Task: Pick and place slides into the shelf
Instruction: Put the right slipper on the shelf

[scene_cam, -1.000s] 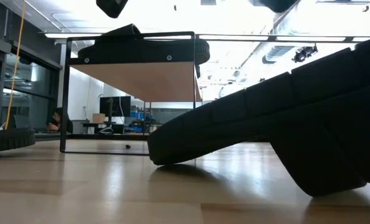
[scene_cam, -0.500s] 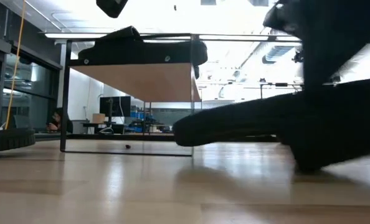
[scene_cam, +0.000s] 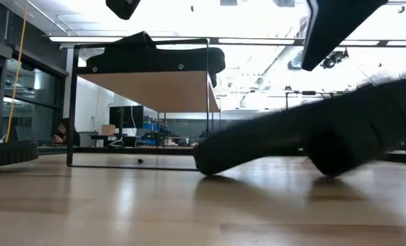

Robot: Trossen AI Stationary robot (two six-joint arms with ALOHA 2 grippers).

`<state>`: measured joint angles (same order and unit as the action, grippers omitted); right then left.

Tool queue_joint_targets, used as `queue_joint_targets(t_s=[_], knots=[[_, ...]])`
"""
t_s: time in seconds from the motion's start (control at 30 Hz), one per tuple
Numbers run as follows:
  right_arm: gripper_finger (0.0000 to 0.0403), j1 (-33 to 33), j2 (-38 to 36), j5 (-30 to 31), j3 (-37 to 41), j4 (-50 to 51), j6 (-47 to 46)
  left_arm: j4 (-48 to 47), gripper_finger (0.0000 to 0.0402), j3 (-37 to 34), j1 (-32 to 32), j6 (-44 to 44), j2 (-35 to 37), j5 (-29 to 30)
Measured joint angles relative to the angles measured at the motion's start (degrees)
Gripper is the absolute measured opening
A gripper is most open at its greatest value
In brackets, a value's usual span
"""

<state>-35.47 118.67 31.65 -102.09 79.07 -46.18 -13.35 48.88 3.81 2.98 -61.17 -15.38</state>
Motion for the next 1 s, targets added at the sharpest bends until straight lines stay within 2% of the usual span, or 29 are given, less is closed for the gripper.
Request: queue_joint_targets(t_s=[0.23, 0.37, 0.53, 0.73, 0.87, 1.0], knots=[[0.0, 1.26, -0.16, -0.29, 0.0, -1.33, 1.7, 0.0, 0.028, 0.0, 0.0, 0.09, 0.0, 0.0], [0.0, 0.75, -1.22, -2.58, -0.02, -9.31, 6.25, -0.02, 0.028, 0.0, 0.0, 0.09, 0.0, 0.0], [0.0, -1.43, -1.29, -9.07, 0.02, -21.84, 15.18, 0.0, 0.028, 0.0, 0.0, 0.11, 0.0, 0.0], [0.0002, -3.83, -1.35, -10.9, 1.36, -23.84, 14.49, -0.02, 0.028, 0.0, 0.0, 0.13, 0.0, 0.0], [0.0022, -4.49, -1.18, -10.85, 1.86, -23.72, 13.27, 0.01, 0.028, 0.0, 0.0, 0.16, 0.0, -0.01], [0.0069, -4.48, -0.32, -10.92, 1.86, -24.3, 13.22, 0.14, 0.028, 0.0, -0.04, 0.31, 0.0, 0.0]])
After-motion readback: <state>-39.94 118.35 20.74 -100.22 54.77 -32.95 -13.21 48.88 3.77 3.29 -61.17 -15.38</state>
